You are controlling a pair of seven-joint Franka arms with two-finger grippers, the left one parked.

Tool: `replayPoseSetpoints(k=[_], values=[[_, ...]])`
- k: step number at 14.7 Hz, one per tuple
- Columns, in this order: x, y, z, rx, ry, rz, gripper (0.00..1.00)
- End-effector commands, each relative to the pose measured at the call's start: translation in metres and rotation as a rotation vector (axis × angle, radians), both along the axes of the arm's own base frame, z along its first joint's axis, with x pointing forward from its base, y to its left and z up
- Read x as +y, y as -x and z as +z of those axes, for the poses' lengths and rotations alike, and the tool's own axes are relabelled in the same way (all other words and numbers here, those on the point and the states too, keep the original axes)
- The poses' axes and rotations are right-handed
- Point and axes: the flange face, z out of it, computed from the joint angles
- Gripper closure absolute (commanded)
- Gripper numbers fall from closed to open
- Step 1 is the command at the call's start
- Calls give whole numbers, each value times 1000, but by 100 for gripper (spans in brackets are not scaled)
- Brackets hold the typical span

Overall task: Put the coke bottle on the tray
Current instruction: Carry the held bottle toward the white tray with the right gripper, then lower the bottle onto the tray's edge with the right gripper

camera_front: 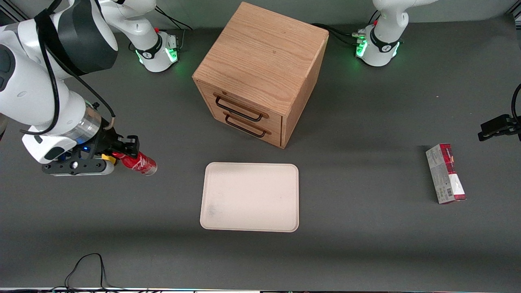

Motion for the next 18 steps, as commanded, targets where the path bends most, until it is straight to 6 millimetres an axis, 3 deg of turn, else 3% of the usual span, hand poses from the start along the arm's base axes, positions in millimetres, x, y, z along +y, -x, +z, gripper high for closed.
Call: replayPoseSetpoints(k=[1, 3, 5, 7, 12, 16, 18], values=[[28, -23, -7, -56, -59, 36, 100], [41, -39, -32, -84, -79, 36, 100], [79, -52, -77, -122, -88, 8, 100], [103, -62, -121, -142, -78, 11, 100], [129, -71, -215, -121, -19, 77, 100], [131, -68, -254, -100, -5, 120, 100], [130, -68, -263, -93, -1, 121, 100]])
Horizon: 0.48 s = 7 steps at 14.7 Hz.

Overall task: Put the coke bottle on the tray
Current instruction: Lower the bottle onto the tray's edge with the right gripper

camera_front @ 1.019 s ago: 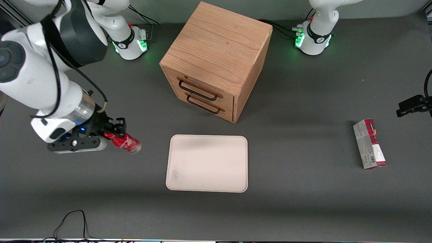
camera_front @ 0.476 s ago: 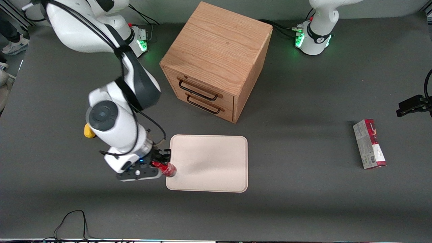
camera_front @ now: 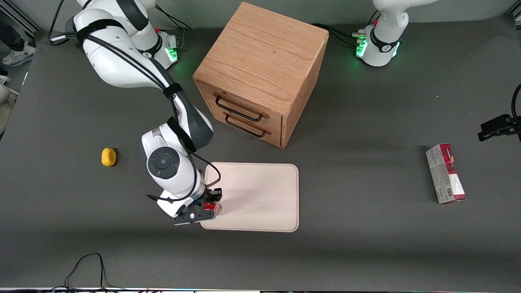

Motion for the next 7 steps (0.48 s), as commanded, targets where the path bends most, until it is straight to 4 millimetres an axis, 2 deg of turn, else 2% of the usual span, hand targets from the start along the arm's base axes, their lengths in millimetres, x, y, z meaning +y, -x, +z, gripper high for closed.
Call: replayPoseSetpoints(k=[1, 2, 3, 5, 7], values=[[1, -1, -1, -23, 11, 22, 100], [0, -2, -6, -22, 11, 19, 100], [-1, -3, -12, -27, 7, 10, 58], [-1, -2, -17, -35, -3, -35, 0], [1, -2, -13, -42, -9, -55, 0]])
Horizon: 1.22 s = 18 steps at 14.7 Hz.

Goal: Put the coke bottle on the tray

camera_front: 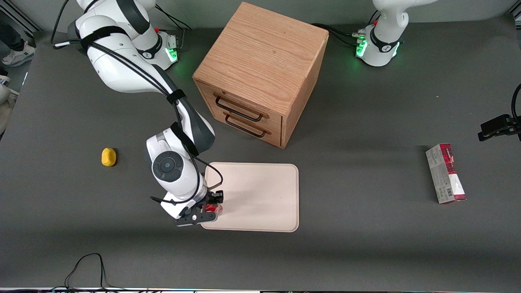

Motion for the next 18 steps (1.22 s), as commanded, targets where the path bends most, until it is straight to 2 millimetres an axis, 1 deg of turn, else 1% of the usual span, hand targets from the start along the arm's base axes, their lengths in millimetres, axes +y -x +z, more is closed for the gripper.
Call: replayPoseSetpoints(k=[1, 2, 4, 5, 7, 8, 9, 11, 13, 16, 17, 18], values=[[3, 1, 11, -33, 3, -28, 0], [3, 1, 16, -36, 6, -29, 0], [-1, 4, 47, -51, 22, -16, 0], [-8, 7, 59, -29, 50, -4, 0], [-25, 14, 94, 11, 82, -7, 0], [-37, 22, 111, 34, 98, -22, 0], [-54, 30, 128, 53, 92, -37, 0], [-101, 46, 161, 80, 76, -63, 0], [-138, 69, 193, 111, 94, -35, 0], [-210, 104, 250, 99, 12, -130, 0], [-225, 120, 265, 96, -2, -136, 0], [-236, 137, 274, 107, -1, -113, 0]])
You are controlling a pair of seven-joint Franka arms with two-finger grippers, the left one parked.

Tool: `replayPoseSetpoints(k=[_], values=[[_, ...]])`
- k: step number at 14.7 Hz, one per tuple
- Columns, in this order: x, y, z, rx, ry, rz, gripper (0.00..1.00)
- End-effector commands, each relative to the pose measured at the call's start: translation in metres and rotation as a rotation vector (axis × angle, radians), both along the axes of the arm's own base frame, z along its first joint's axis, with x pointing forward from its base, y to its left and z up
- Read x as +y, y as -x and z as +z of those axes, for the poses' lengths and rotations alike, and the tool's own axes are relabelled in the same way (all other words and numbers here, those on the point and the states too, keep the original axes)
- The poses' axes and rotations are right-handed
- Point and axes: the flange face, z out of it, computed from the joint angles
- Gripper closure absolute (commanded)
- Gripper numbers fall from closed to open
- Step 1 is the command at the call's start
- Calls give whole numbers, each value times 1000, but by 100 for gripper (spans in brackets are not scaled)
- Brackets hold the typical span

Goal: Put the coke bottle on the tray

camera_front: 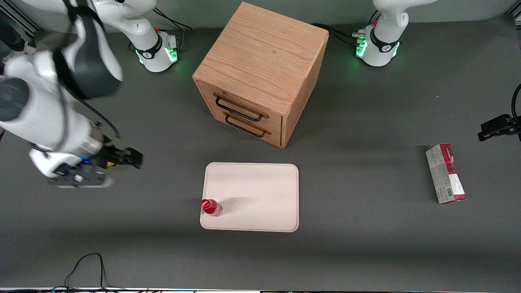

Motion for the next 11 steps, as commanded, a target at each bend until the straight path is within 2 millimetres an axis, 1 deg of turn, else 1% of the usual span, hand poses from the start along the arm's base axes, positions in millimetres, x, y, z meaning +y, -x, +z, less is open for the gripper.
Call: replayPoseSetpoints(k=[1, 2, 3, 6, 8, 9, 11], values=[[-36, 62, 23, 24, -35, 15, 0], [-42, 74, 30, 21, -39, 9, 0], [-46, 82, 36, 21, -42, 4, 0], [-53, 96, 46, 60, -66, -10, 0], [-57, 101, 52, 63, -67, -14, 0], [-65, 101, 53, 63, -69, -29, 0], [-68, 101, 53, 63, -72, -36, 0]])
